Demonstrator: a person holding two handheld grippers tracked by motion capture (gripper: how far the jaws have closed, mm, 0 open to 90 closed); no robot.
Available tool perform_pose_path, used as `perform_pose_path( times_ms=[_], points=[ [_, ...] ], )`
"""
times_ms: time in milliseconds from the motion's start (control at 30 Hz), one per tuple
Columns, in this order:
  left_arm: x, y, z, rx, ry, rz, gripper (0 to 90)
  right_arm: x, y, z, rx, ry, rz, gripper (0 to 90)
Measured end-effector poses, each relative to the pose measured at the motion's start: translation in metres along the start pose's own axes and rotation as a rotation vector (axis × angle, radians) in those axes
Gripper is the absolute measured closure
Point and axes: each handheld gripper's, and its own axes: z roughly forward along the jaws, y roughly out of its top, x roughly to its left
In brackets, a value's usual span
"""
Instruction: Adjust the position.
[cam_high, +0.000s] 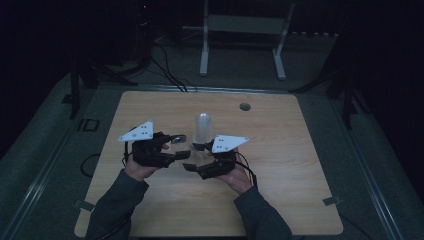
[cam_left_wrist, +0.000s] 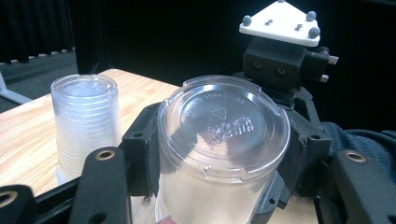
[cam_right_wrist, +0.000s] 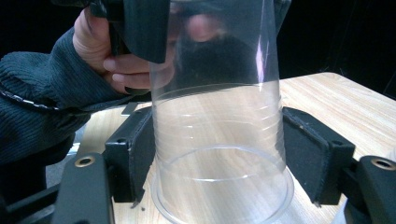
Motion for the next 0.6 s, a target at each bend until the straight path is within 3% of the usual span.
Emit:
perform_pose_path(
  times_ms=[200,333,600],
  points=[
    [-0.0004,0.0005,0.0006,0.002,0.007,-0.005,36.0,0.0023,0.0016,-0.0001,0.015,-0.015,-0.022,30.9],
    [-0.0013,0.0020,-0.0016,0.002,0.027,0.000,28.8,0.0034,0.0025,-0.0007,0.031,-0.030,-0.039,31.0],
    [-0.0018,0.0043,-0.0080,0.003,0.069,0.016,27.0,0.0017,0.0030,-0.0042,0.049,-0.051,-0.046,31.0]
  ],
)
